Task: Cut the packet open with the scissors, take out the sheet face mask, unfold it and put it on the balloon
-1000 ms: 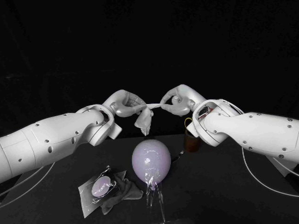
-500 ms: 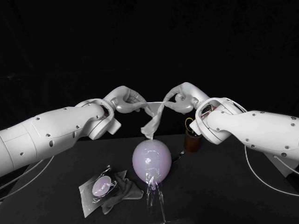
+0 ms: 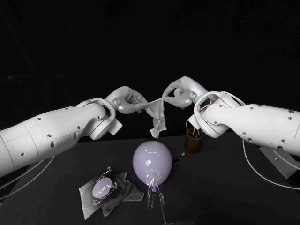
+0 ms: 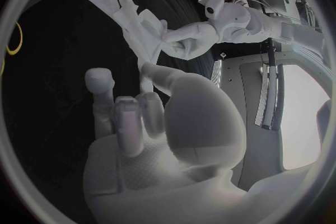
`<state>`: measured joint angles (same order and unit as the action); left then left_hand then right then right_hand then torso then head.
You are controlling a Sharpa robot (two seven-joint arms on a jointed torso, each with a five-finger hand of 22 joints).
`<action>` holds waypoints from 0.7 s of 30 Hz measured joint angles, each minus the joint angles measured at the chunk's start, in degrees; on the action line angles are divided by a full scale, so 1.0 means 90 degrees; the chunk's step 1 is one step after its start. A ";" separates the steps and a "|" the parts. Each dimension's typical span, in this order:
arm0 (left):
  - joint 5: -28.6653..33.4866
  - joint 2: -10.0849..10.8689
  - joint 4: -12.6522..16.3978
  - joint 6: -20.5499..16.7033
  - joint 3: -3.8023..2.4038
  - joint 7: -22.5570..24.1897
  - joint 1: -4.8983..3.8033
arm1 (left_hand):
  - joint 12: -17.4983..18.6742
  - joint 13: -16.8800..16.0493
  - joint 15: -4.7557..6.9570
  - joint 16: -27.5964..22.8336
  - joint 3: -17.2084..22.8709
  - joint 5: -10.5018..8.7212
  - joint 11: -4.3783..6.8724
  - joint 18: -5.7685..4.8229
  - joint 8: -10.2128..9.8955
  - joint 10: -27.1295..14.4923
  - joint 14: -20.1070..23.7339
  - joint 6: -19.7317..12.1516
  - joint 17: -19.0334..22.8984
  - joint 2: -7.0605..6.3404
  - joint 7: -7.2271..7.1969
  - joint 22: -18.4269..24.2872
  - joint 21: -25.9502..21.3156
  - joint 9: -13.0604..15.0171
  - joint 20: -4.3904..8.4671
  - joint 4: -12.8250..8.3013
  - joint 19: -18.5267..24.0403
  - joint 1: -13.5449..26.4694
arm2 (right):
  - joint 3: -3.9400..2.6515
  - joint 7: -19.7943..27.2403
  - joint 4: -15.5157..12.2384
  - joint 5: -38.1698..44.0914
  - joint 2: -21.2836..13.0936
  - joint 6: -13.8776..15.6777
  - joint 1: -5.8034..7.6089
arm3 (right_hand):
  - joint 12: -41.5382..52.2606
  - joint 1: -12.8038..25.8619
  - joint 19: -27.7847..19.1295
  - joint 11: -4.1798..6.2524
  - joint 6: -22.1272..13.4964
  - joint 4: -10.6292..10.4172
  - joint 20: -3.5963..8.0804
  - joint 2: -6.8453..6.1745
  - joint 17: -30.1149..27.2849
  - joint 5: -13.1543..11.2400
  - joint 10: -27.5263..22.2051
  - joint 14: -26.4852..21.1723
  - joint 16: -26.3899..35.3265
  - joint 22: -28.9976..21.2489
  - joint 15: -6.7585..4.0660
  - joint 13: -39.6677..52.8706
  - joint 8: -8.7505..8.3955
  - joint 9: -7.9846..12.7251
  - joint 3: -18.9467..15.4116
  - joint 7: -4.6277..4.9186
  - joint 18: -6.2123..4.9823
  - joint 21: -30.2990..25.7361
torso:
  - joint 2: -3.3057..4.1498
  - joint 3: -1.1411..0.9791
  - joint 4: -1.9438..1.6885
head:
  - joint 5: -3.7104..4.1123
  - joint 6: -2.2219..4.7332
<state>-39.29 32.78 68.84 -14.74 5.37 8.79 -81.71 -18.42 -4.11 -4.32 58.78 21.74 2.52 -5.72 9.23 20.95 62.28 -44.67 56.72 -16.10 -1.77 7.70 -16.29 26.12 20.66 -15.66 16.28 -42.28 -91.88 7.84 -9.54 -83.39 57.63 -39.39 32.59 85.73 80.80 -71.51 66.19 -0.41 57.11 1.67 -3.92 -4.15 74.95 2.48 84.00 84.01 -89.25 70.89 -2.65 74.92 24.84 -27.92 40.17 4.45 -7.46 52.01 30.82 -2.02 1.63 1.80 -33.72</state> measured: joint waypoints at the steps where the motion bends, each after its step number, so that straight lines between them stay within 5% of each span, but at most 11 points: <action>1: -0.0013 -0.0001 0.0008 -0.0003 0.0000 0.0000 0.0000 | 0.0000 0.0000 0.0000 0.0000 0.0000 0.0000 -0.0005 0.0000 0.0001 0.0005 0.0000 0.0004 0.0000 0.0000 0.0003 -0.0005 0.0000 0.0000 0.0000 0.0000 0.0000 0.0000 | 0.0000 -0.0003 0.0007 0.0002 0.0010 -0.0023 0.0005 | 0.0000 0.0000 0.0000 0.0000 -0.0001 0.0000 0.0000 0.0000 0.0000 0.0010 0.0000 0.0000 -0.0007 0.0000 0.0000 0.0001 0.0000 0.0000 0.0000 -0.0001 0.0000 0.0000 | 0.0000 0.0001 0.0000 | 0.0001 0.0002; 13: -0.0134 0.0066 0.0079 -0.0137 0.0000 0.0065 -0.0052 | 0.0051 -0.0015 -0.0001 -0.0062 0.0304 -0.0003 -0.0038 -0.0002 0.0023 0.0008 0.0000 -0.0092 0.0014 -0.0071 0.0135 -0.0204 0.0307 0.0000 0.0058 -0.0178 -0.0058 -0.0215 | 0.0002 -0.0100 0.0206 0.0272 0.0090 -0.0444 0.0053 | -0.0012 0.0014 0.0000 0.0000 0.0016 0.0000 0.0000 -0.0015 -0.0006 0.0016 0.0000 -0.0001 -0.0014 -0.0006 0.0001 0.0003 0.0000 0.0000 -0.0001 0.0012 0.0002 0.0000 | 0.0000 -0.0001 0.0004 | -0.0004 0.0006; 21: -0.0296 0.0199 0.0098 -0.0113 -0.0033 0.0096 -0.0443 | 0.0012 -0.0085 -0.0003 -0.0196 0.0319 -0.0009 -0.0040 -0.0004 0.0024 0.0007 0.0000 -0.0095 0.0091 -0.0163 0.0137 -0.0750 0.0968 -0.0001 0.0216 -0.0532 0.0309 -0.0374 | 0.0004 -0.0184 0.0381 0.1067 0.0207 -0.0861 0.0067 | -0.0012 0.0011 0.0005 0.0000 0.0016 0.0000 0.0005 -0.0013 -0.0005 0.0016 0.0000 -0.0010 -0.0008 0.0025 0.0010 0.0002 0.0000 0.0000 -0.0002 0.0011 0.0003 0.0012 | -0.0001 -0.0007 0.0003 | 0.0005 -0.0009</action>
<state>-41.95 34.57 69.72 -15.76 5.08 9.66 -85.69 -18.31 -4.88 -4.35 57.02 24.61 2.44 -6.08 9.20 21.16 62.34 -44.67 55.86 -15.27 -3.24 8.93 -23.03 34.83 20.64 -13.72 11.49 -39.50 -95.24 7.87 -11.20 -79.96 67.23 -37.53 24.84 86.33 80.69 -71.41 66.23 -0.41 57.25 1.67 -3.87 -4.26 74.91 2.62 84.00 83.91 -89.32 71.11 -2.56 74.94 24.84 -27.92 40.15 4.56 -7.43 52.11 30.81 -2.09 1.66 1.85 -33.80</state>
